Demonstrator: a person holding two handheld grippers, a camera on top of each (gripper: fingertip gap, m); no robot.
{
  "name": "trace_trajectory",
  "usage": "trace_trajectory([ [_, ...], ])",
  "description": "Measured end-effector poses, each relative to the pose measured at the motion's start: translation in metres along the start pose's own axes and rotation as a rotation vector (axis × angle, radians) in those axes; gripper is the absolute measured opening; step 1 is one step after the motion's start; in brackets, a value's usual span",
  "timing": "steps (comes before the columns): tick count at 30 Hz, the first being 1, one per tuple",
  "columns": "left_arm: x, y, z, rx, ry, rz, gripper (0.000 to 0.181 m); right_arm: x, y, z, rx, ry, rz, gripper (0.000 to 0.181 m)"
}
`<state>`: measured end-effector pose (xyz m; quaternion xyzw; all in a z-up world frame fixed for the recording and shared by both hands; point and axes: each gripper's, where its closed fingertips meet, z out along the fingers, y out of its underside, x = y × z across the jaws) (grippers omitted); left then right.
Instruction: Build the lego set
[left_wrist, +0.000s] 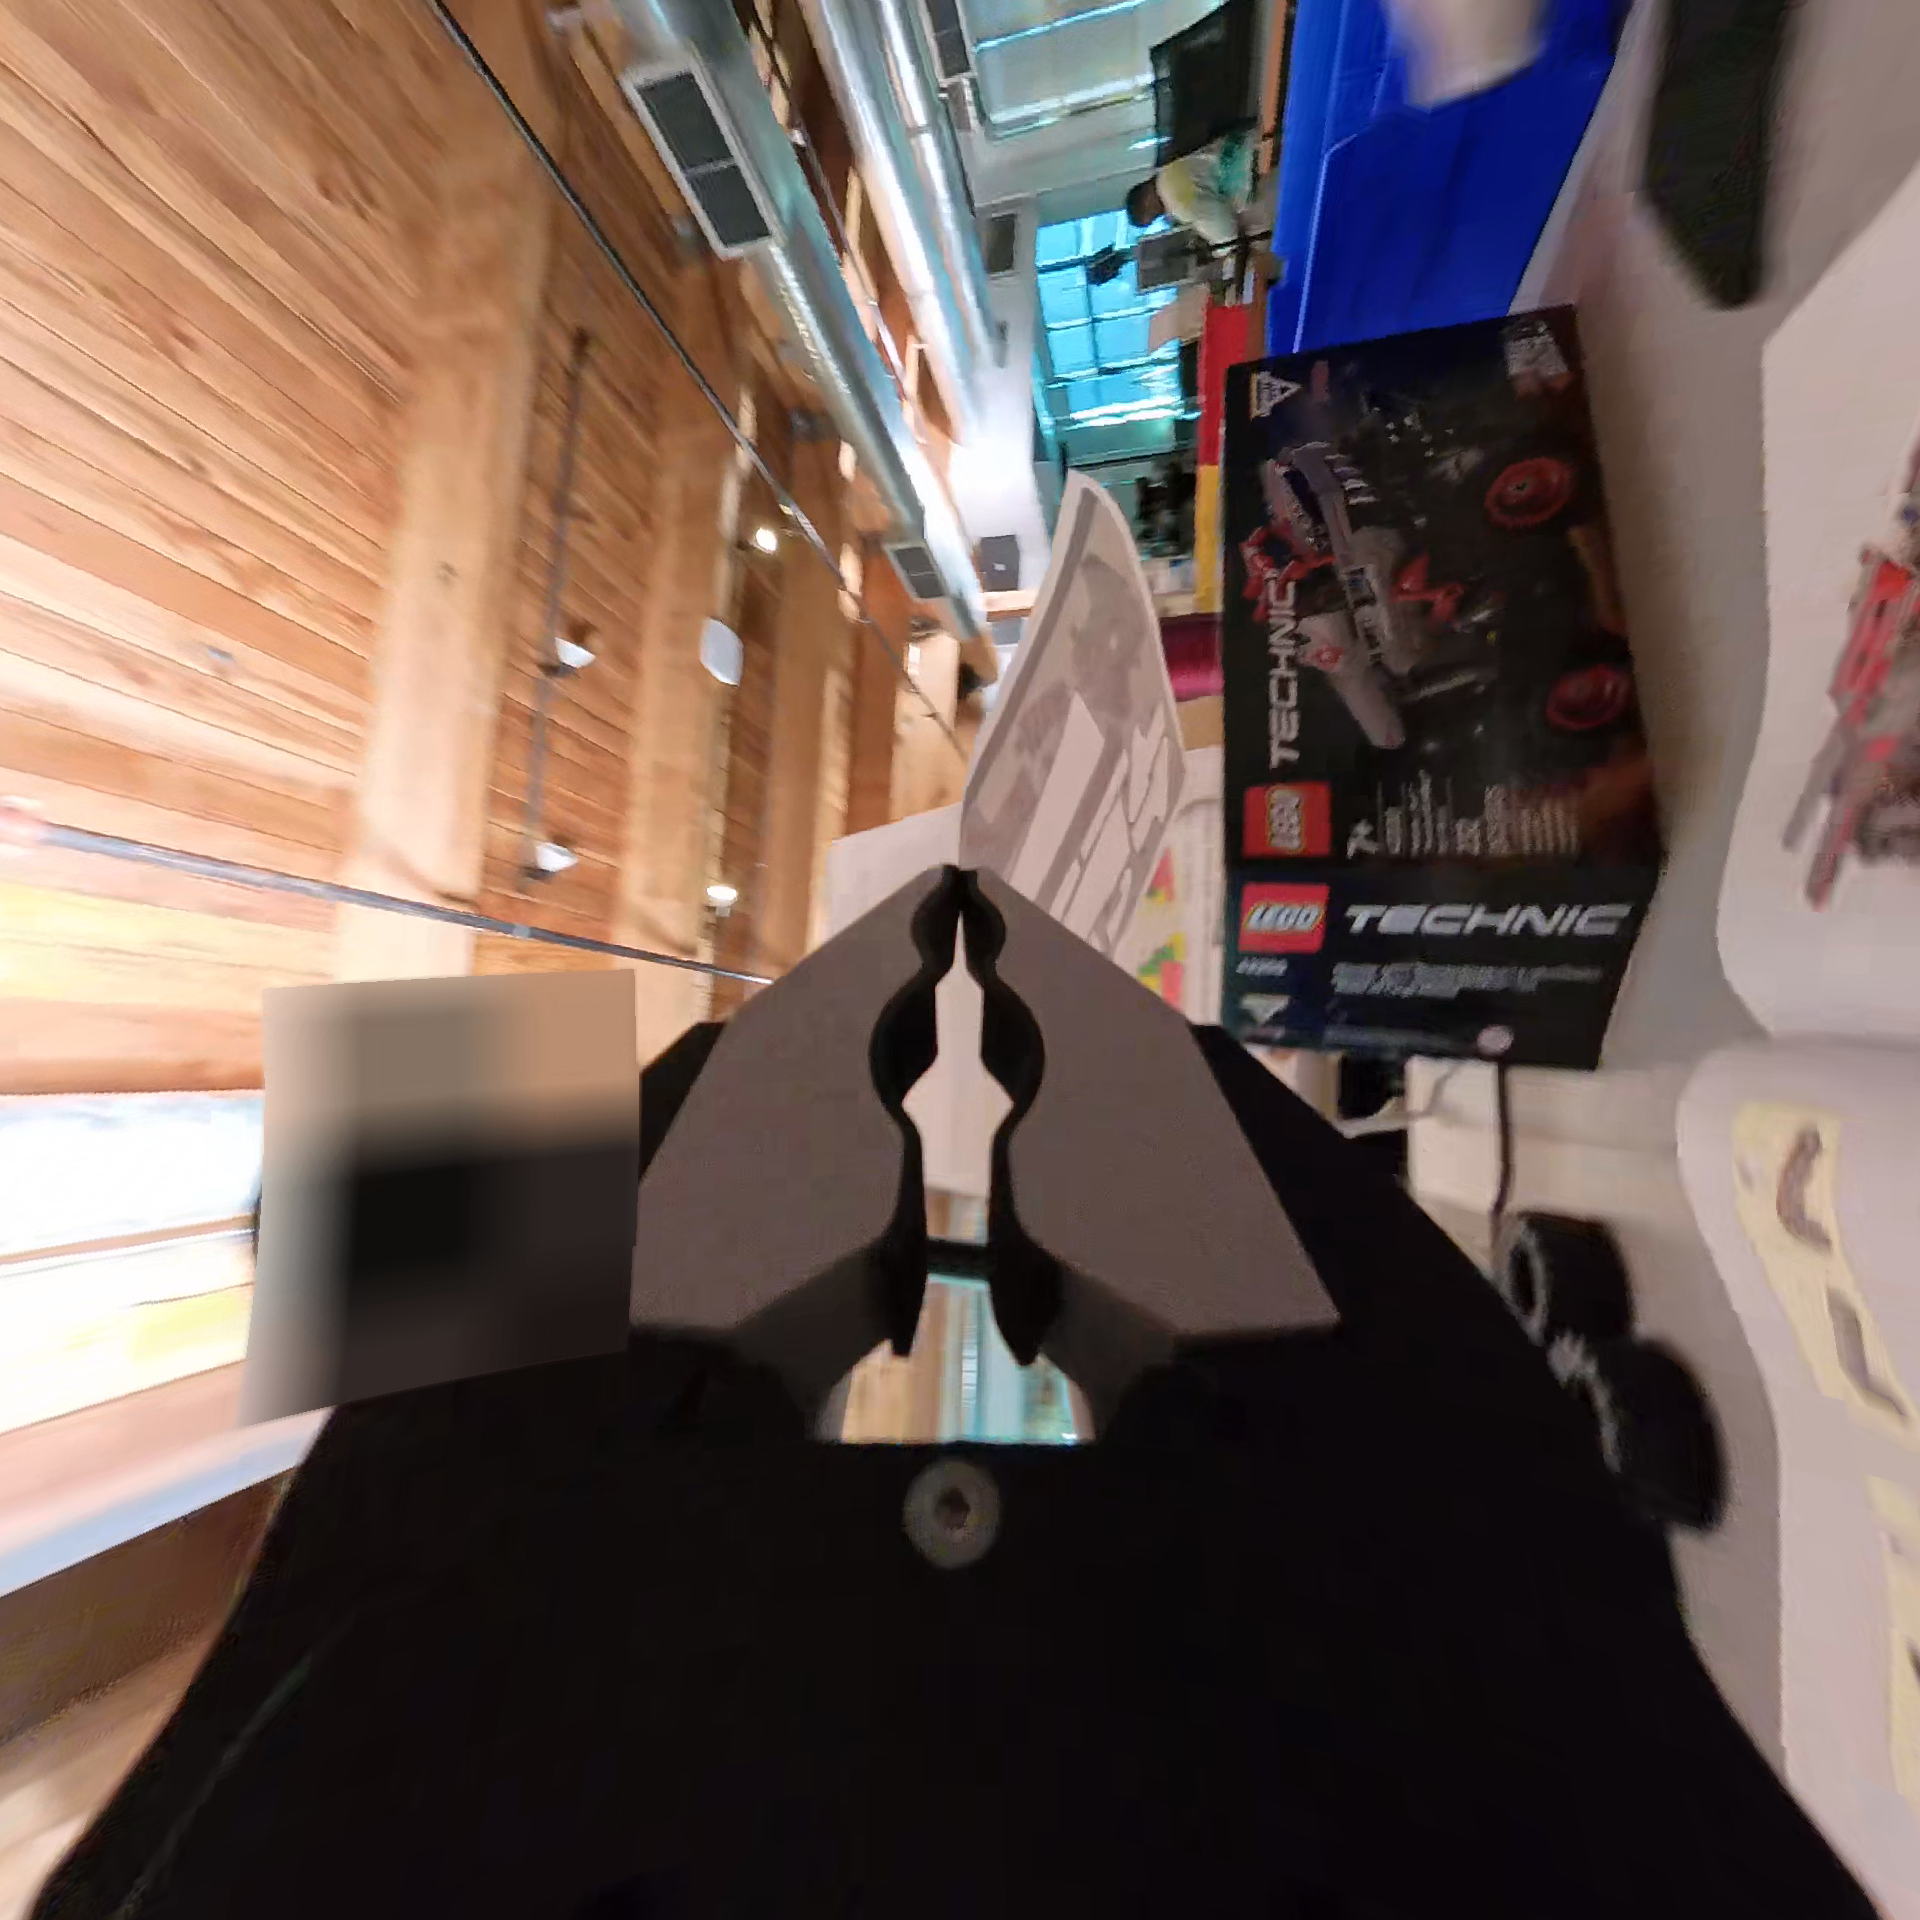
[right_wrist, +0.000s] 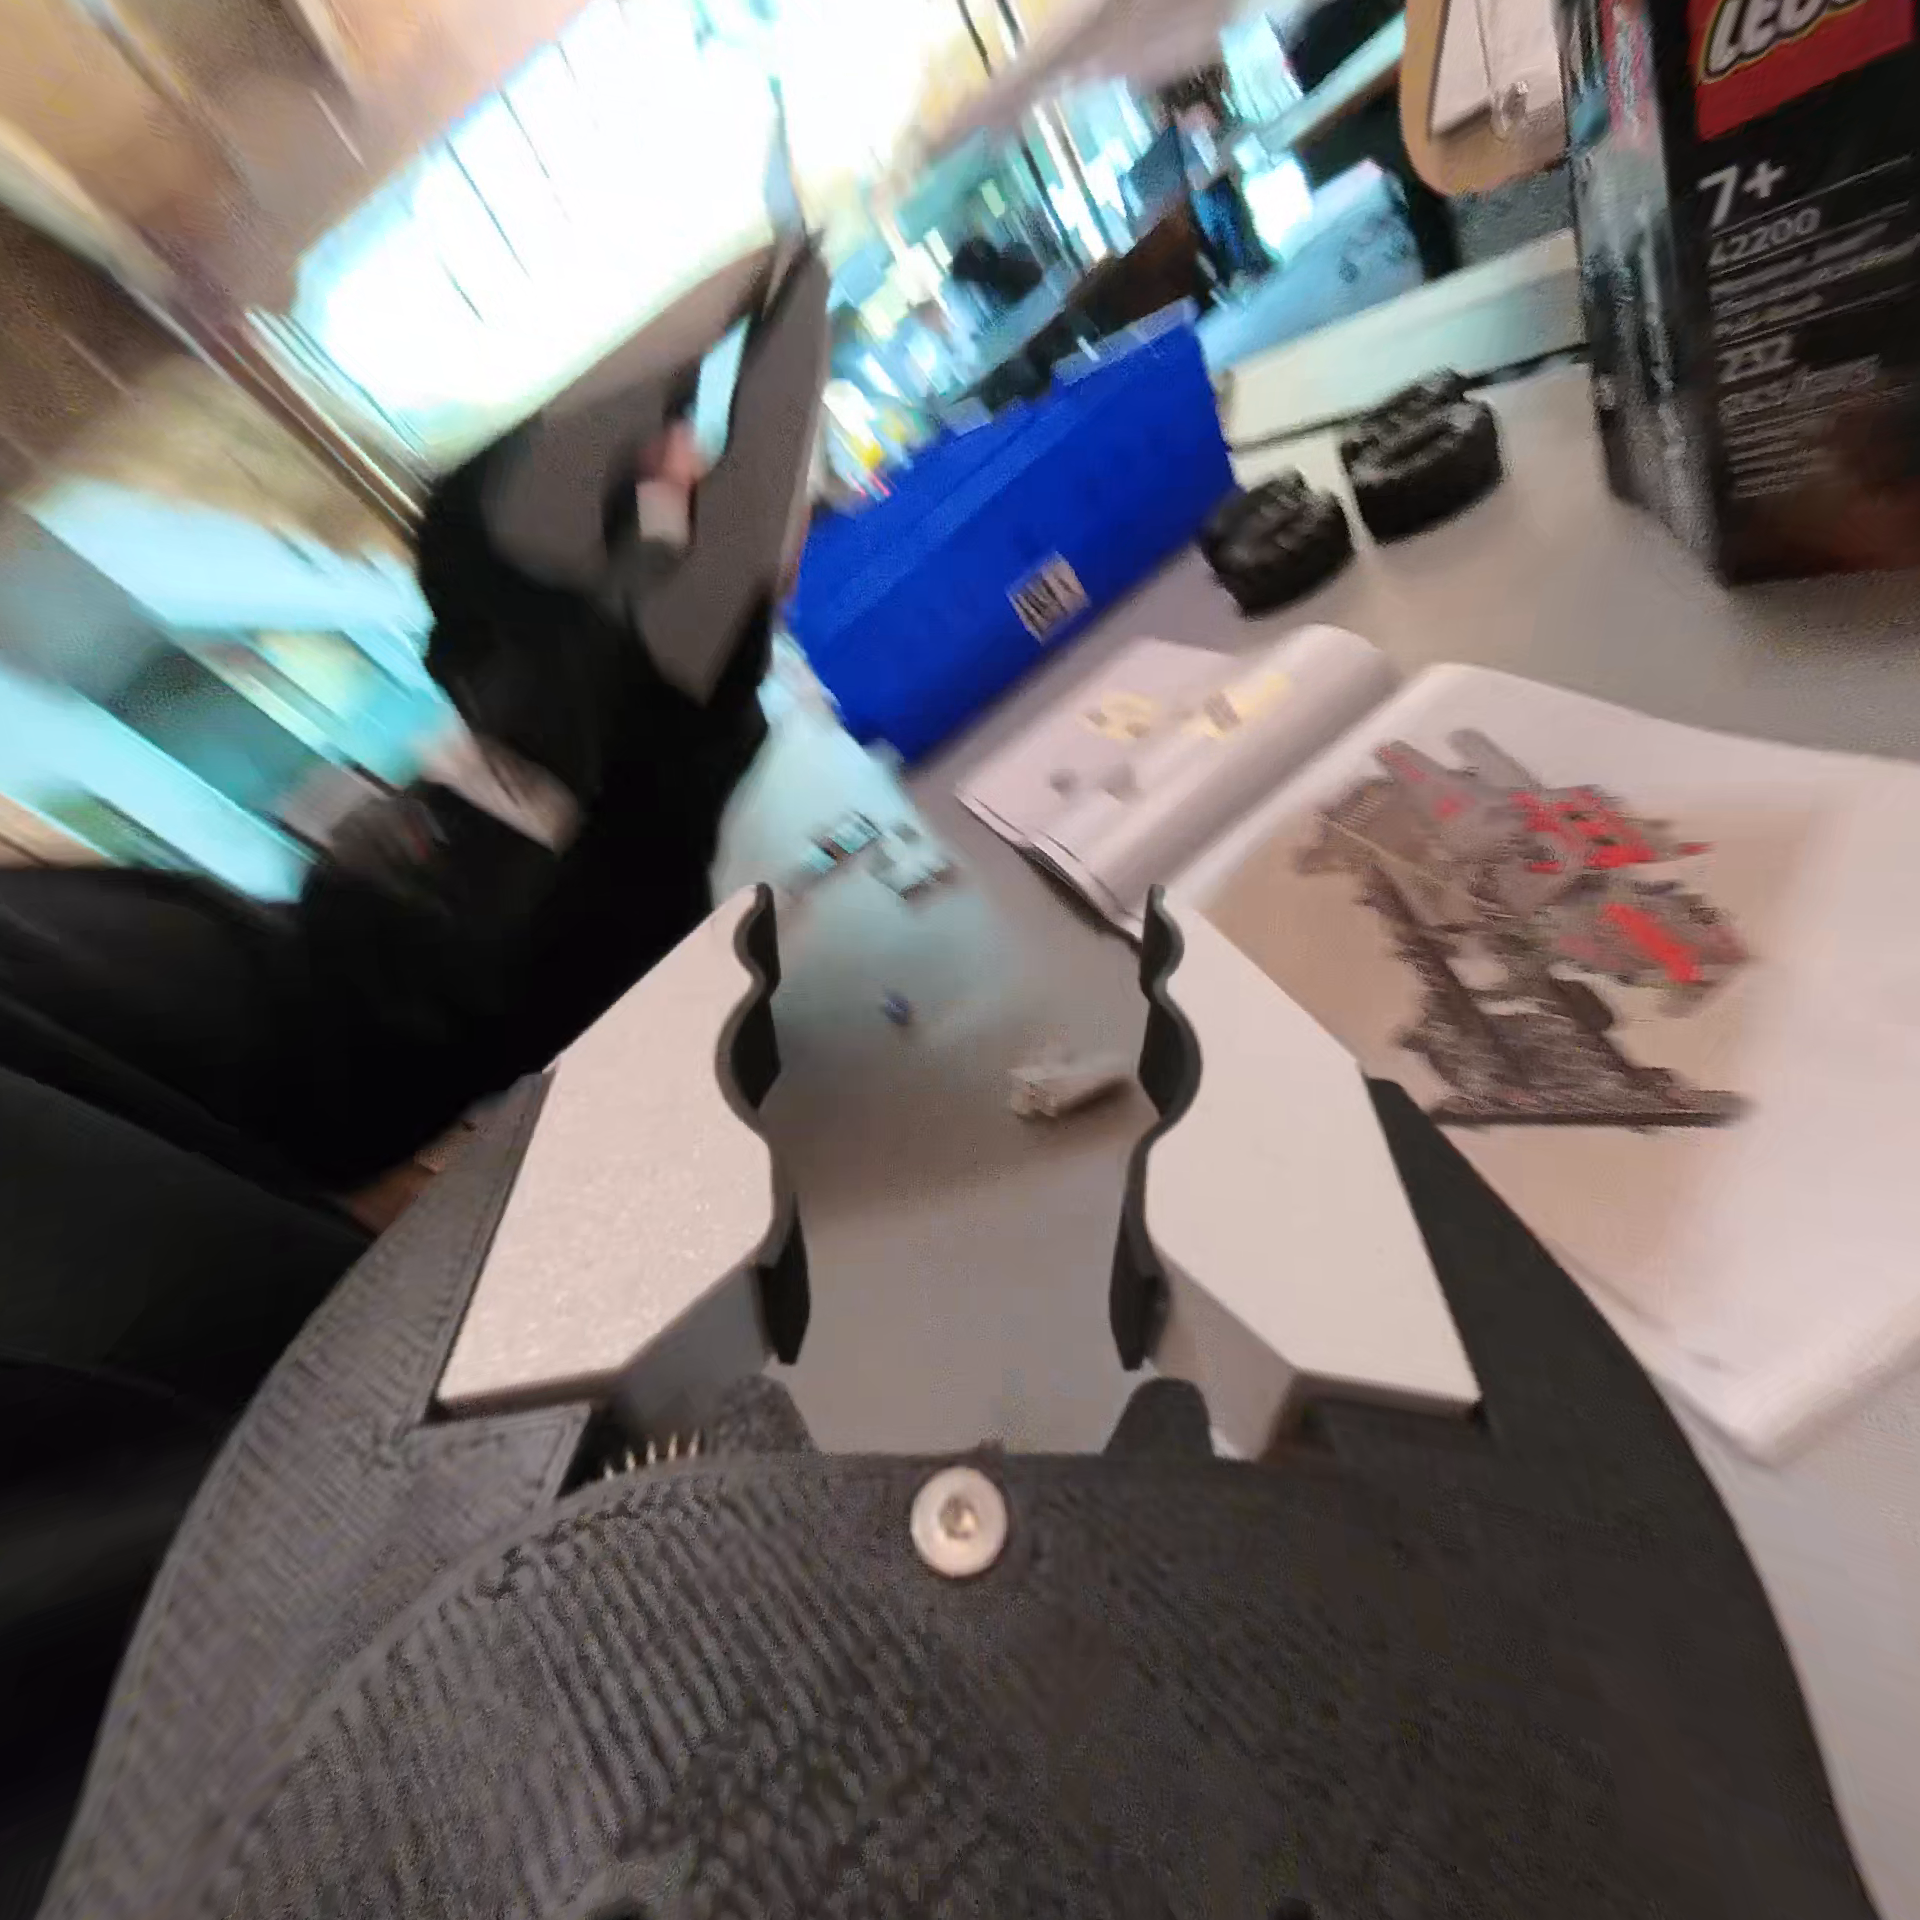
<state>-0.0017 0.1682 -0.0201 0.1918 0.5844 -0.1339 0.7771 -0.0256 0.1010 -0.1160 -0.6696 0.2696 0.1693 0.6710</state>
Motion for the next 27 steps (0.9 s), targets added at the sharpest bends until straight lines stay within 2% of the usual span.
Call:
trace_trajectory([
  [2, -0.008, -0.009, -0.041, 0.015, -0.039, 0.082, 0.000, -0.014, -0.012, -0.001, 0.101, -0.136, 0.175, 0.065],
  [5, -0.014, -0.020, -0.087, 0.010, -0.064, 0.190, 0.000, -0.044, -0.007, 0.015, 0.137, -0.318, 0.336, 0.060],
  [7, -0.017, -0.025, -0.110, 0.003, -0.070, 0.207, 0.000, -0.074, 0.000, 0.030, 0.113, -0.455, 0.404, 0.058],
  [10, -0.020, -0.030, -0.137, -0.010, -0.082, 0.248, 0.000, -0.107, 0.007, 0.047, 0.094, -0.555, 0.426, 0.055],
  [15, -0.022, -0.033, -0.166, -0.025, -0.093, 0.274, 0.000, -0.125, 0.011, 0.060, 0.126, -0.574, 0.431, 0.015],
  [17, -0.021, -0.031, -0.173, -0.039, -0.091, 0.280, 0.000, -0.130, 0.016, 0.063, 0.130, -0.569, 0.423, 0.008],
  [19, -0.020, -0.032, -0.178, -0.047, -0.085, 0.256, 0.000, -0.138, 0.023, 0.065, 0.124, -0.581, 0.420, 0.012],
  [21, -0.016, -0.032, -0.181, -0.063, -0.066, 0.212, 0.000, -0.145, 0.028, 0.067, 0.129, -0.586, 0.402, 0.000],
  [23, -0.005, -0.029, -0.182, -0.086, 0.009, 0.123, 0.000, -0.144, 0.029, 0.069, 0.158, -0.551, 0.386, 0.000],
  [27, 0.019, -0.030, -0.189, -0.091, 0.230, -0.247, 0.029, -0.135, 0.032, 0.066, 0.181, -0.456, 0.362, 0.000],
])
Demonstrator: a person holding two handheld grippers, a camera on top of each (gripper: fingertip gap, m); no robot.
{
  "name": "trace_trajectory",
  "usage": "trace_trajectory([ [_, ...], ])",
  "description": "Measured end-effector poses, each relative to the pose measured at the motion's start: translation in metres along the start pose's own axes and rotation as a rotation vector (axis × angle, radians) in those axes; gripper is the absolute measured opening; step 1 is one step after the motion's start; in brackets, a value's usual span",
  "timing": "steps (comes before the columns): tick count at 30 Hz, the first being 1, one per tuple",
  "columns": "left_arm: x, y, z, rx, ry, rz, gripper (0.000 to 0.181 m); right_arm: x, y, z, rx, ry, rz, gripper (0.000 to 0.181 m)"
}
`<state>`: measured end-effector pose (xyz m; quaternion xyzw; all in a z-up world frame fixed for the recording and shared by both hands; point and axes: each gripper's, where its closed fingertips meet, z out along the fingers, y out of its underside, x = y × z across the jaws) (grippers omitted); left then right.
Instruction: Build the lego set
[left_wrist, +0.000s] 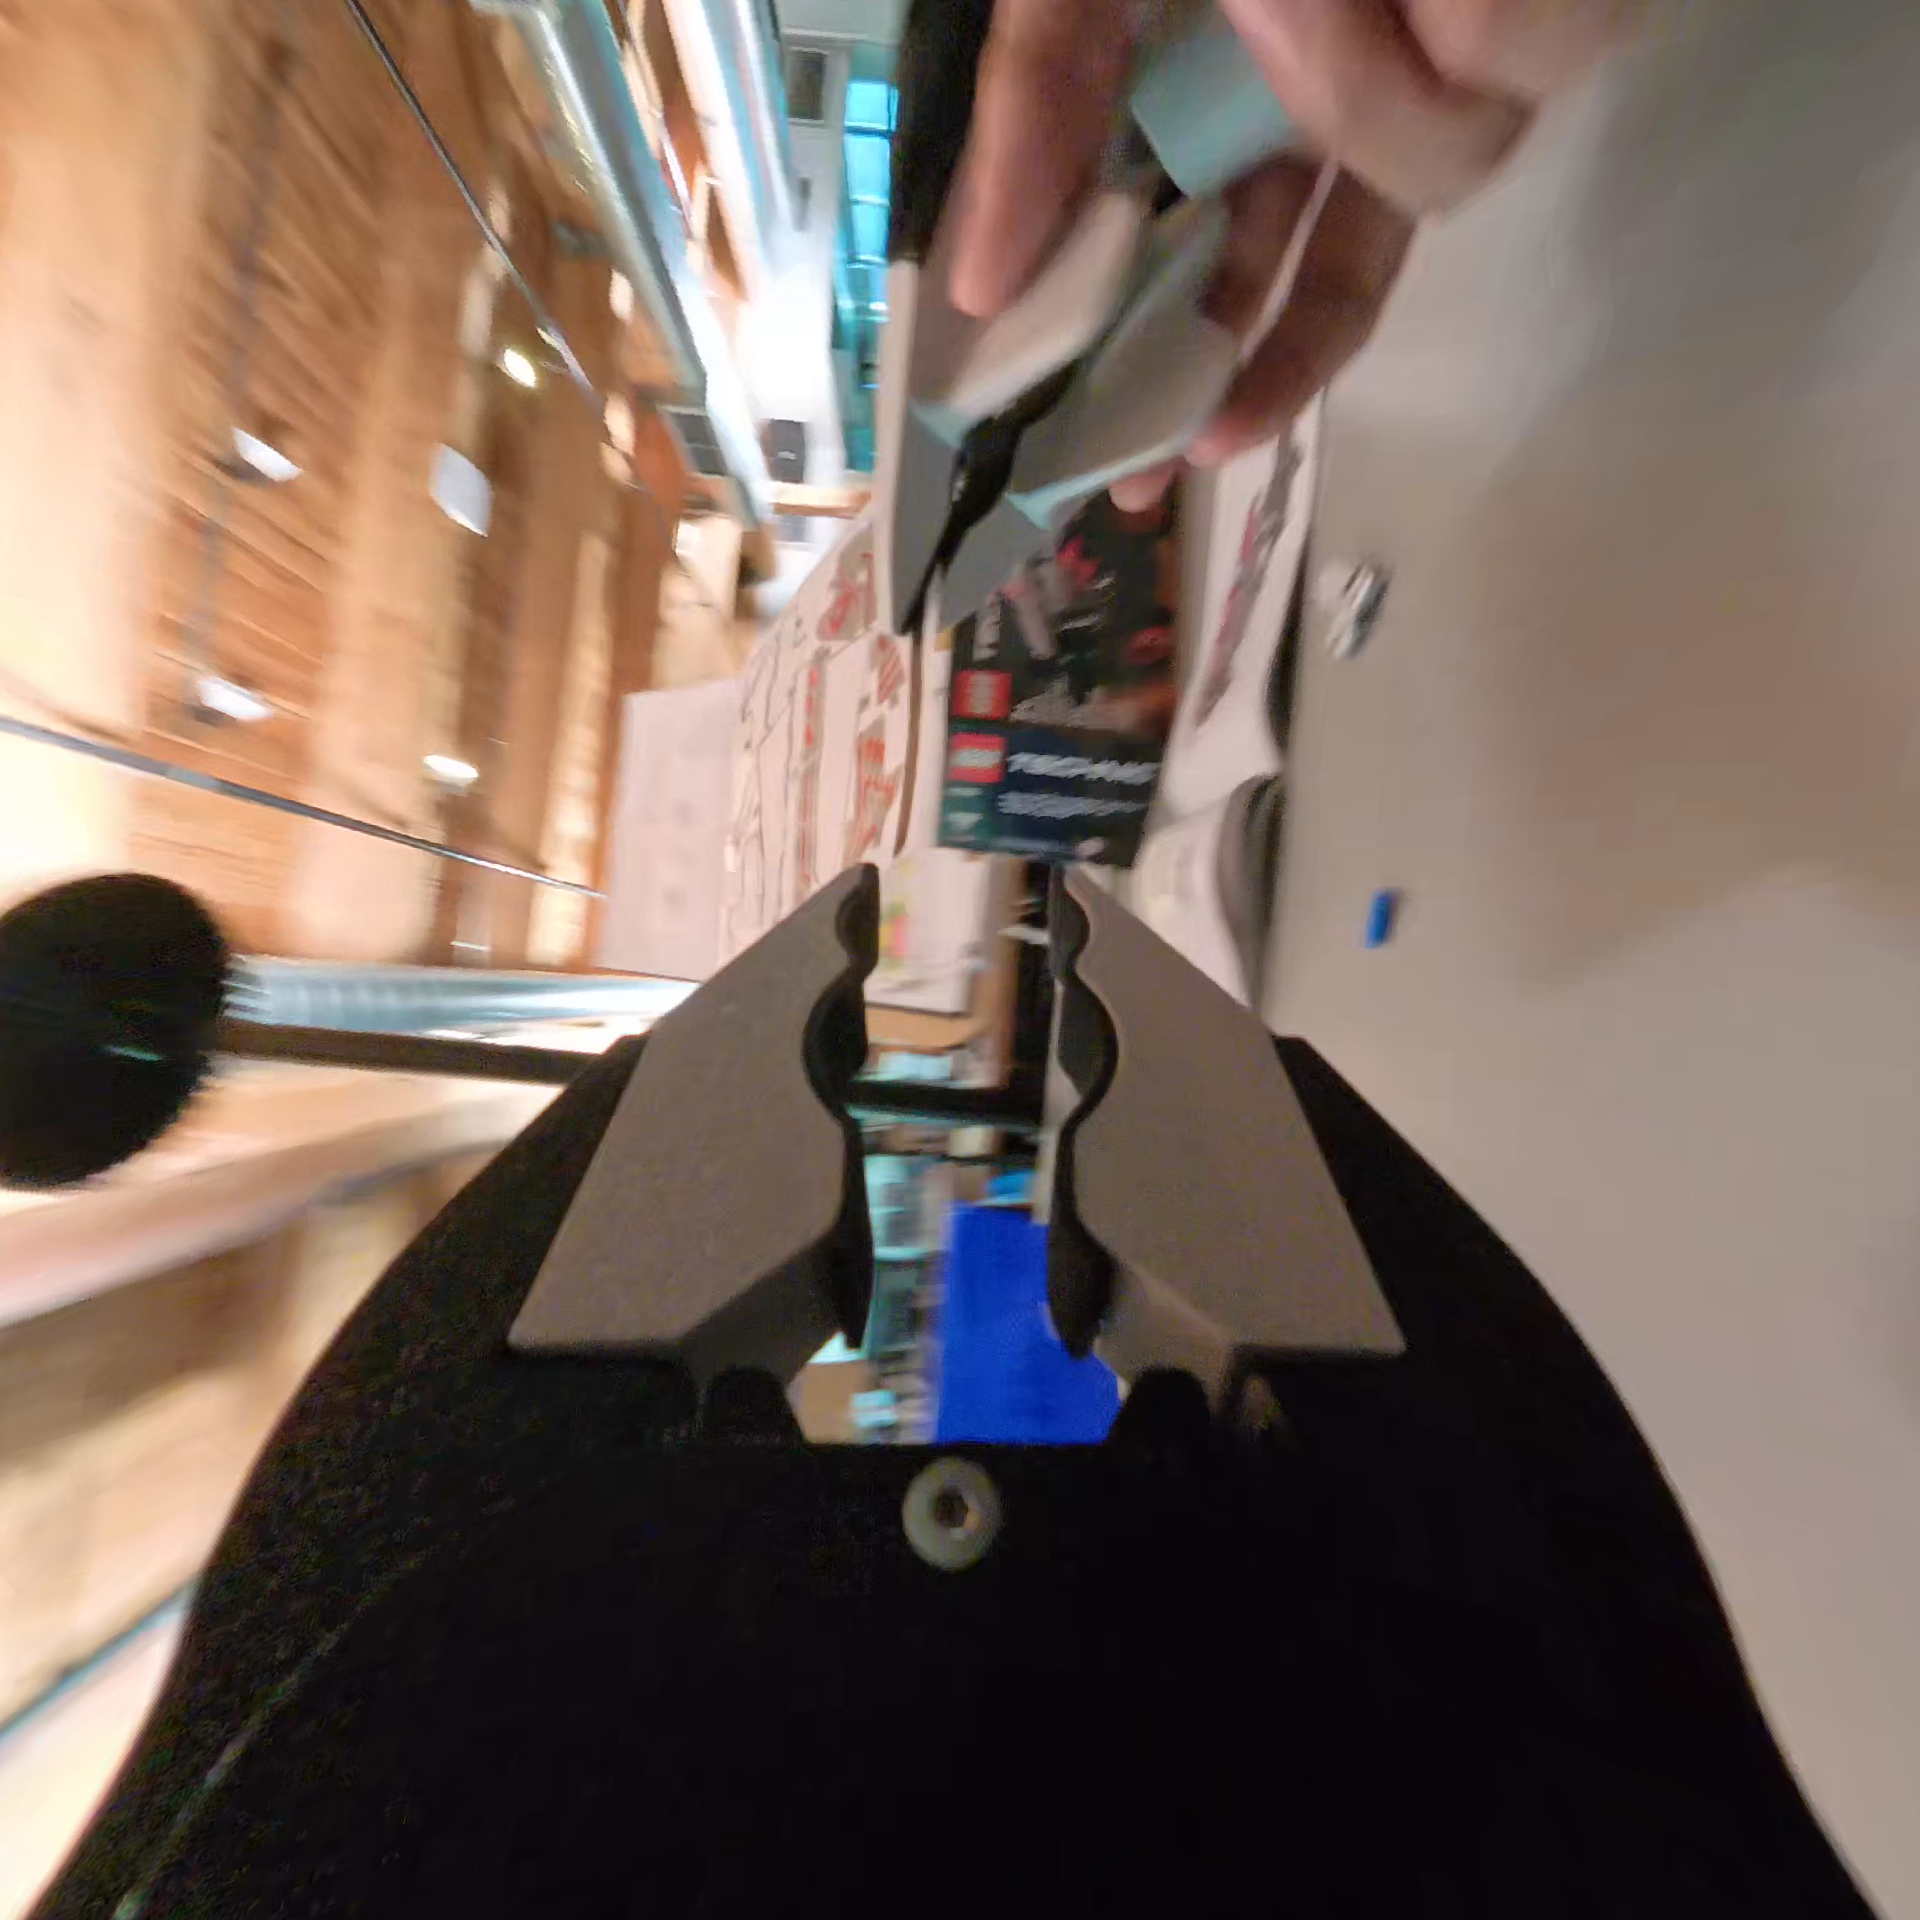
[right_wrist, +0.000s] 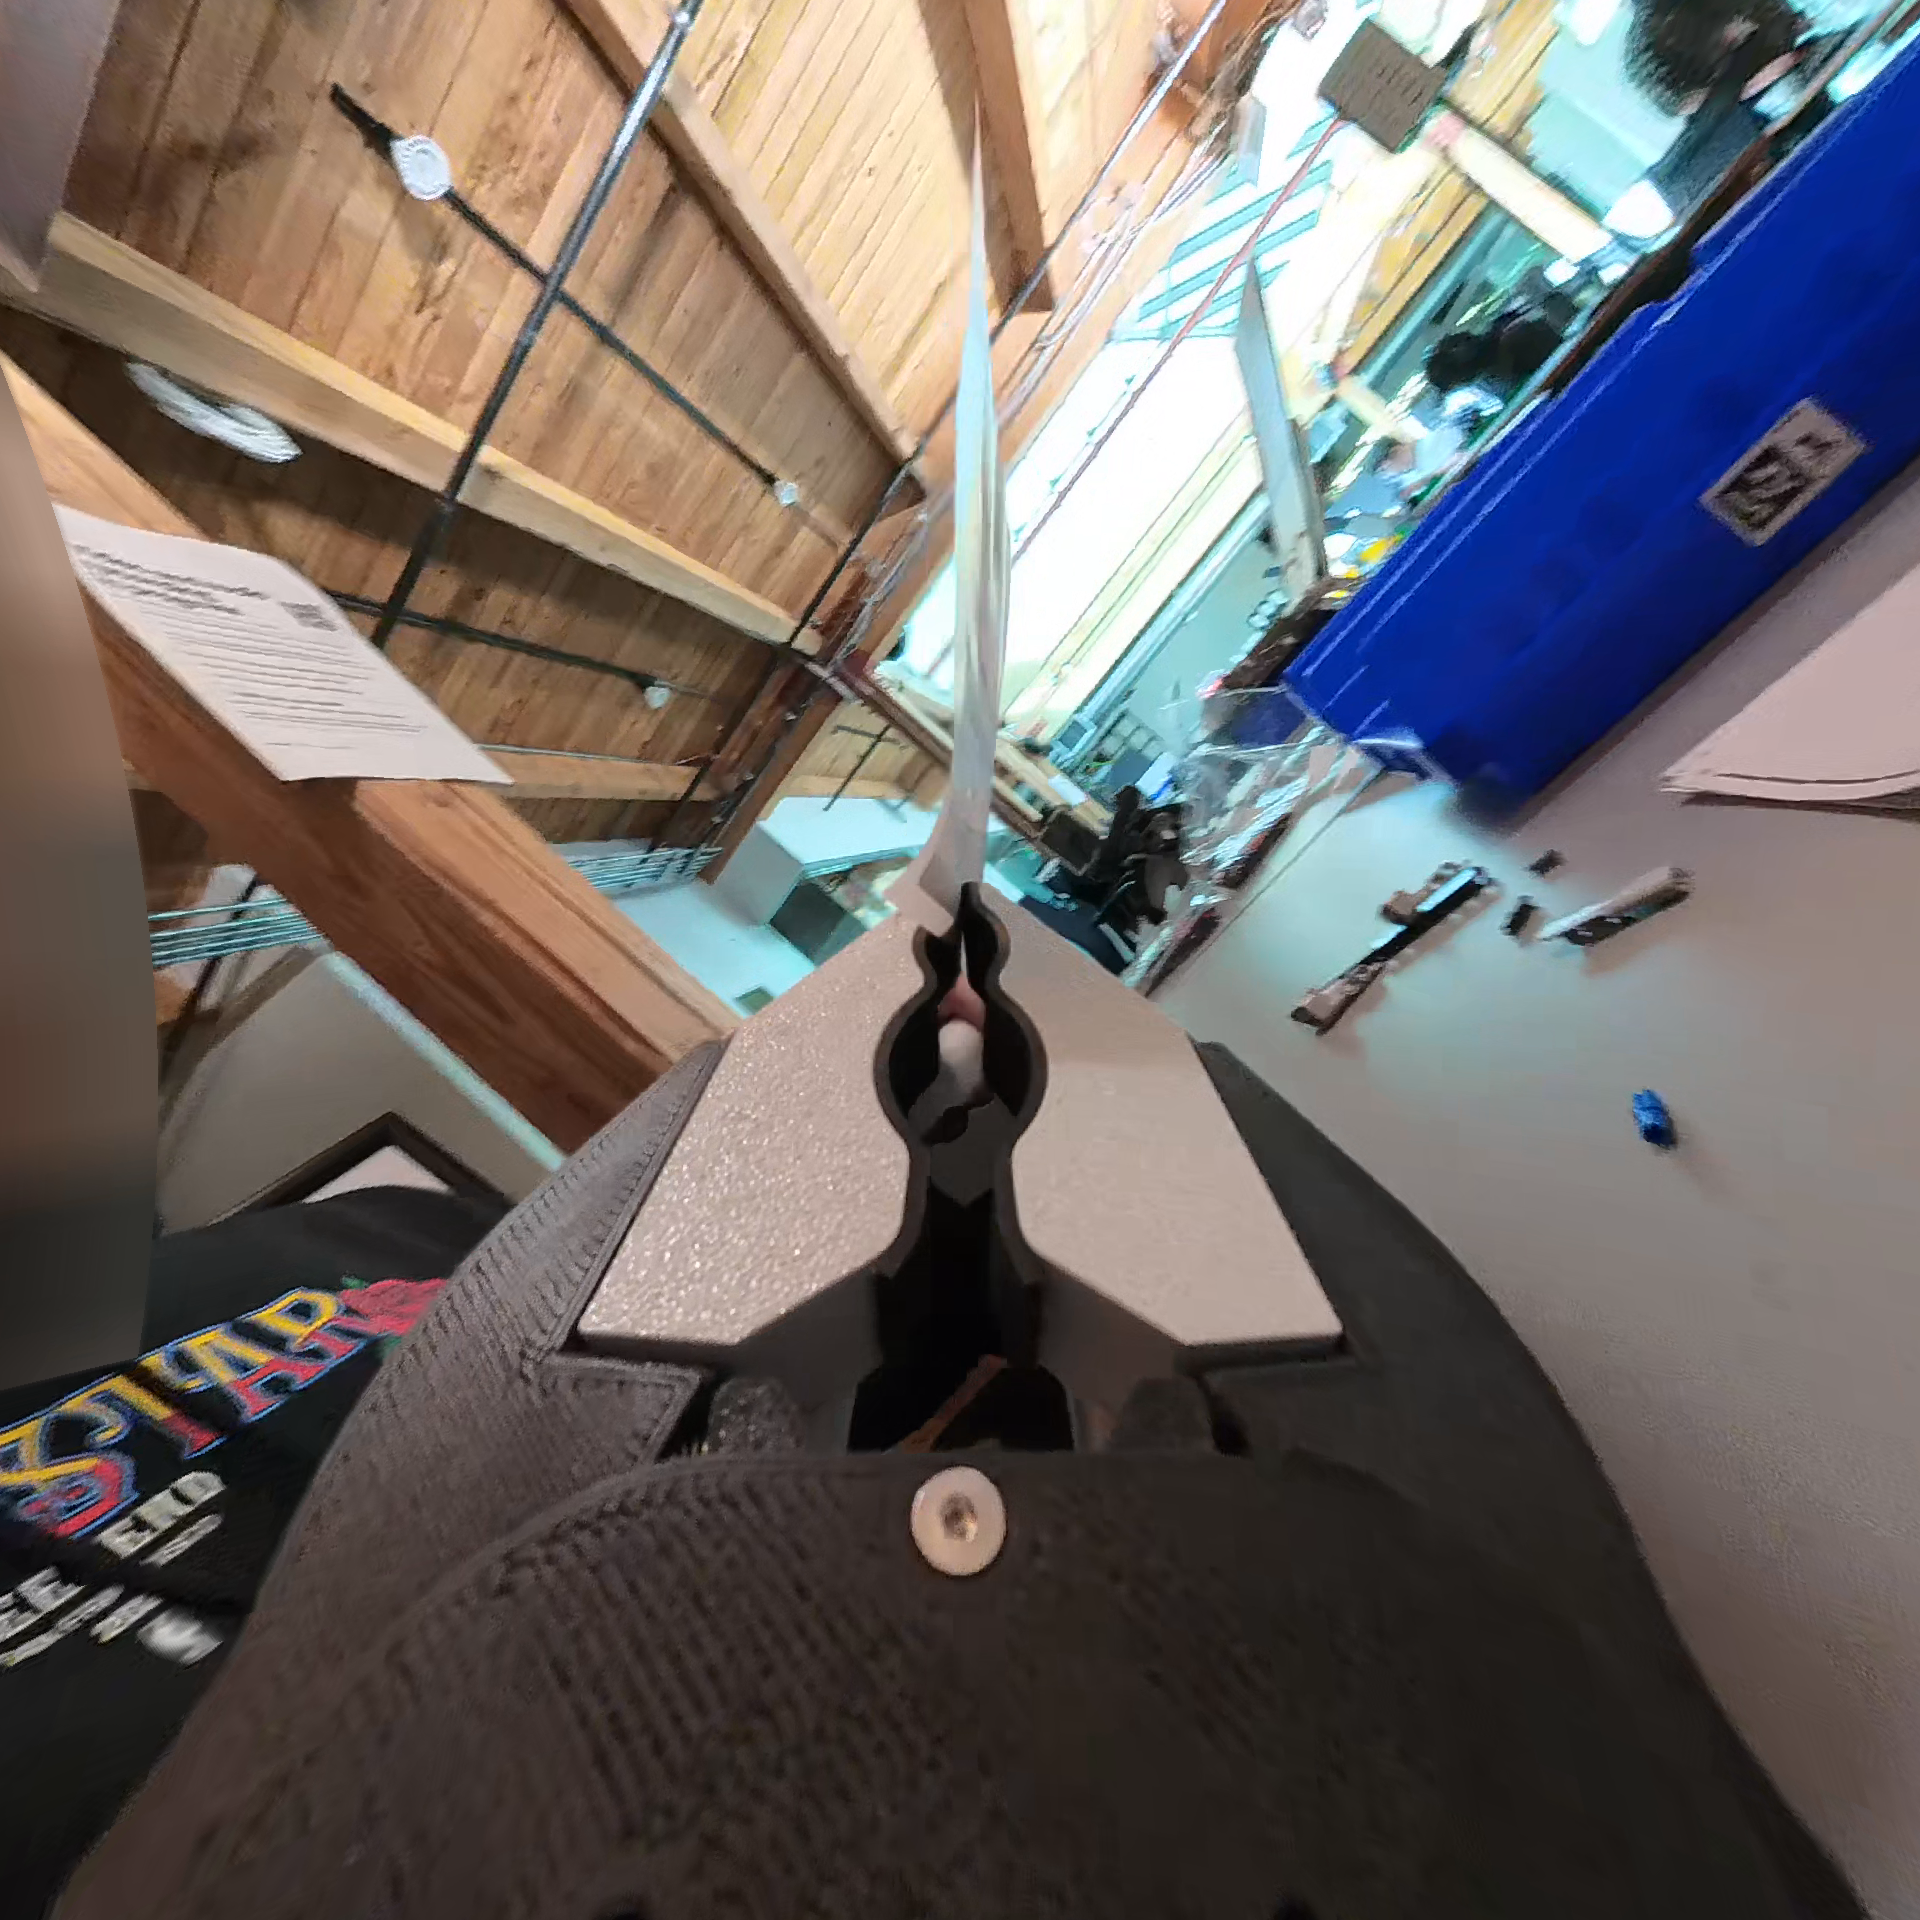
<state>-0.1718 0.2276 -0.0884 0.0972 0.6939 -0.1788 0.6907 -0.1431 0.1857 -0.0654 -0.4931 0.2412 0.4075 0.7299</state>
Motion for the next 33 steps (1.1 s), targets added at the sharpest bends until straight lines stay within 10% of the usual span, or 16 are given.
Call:
trace_trajectory([
  [6, -0.040, -0.043, 0.001, 0.161, 0.213, -1.014, 0.017, 0.017, -0.002, -0.025, 0.071, 0.224, -0.123, 0.000],
  [11, -0.011, -0.023, 0.035, -0.060, 0.221, -1.314, 0.032, 0.003, 0.004, -0.031, 0.085, 0.222, -0.164, 0.000],
  [16, 0.004, -0.047, 0.047, 0.184, 0.385, -1.988, 0.034, -0.005, -0.006, -0.049, 0.137, 0.255, -0.235, 0.000],
  [20, 0.010, -0.070, 0.059, 0.292, 0.545, -2.102, 0.000, -0.004, -0.002, -0.056, 0.120, 0.270, -0.261, 0.000],
  [33, 0.035, -0.078, 0.063, 0.249, 1.029, -2.019, 0.000, 0.001, 0.007, -0.092, -0.090, 0.360, -0.351, 0.000],
])
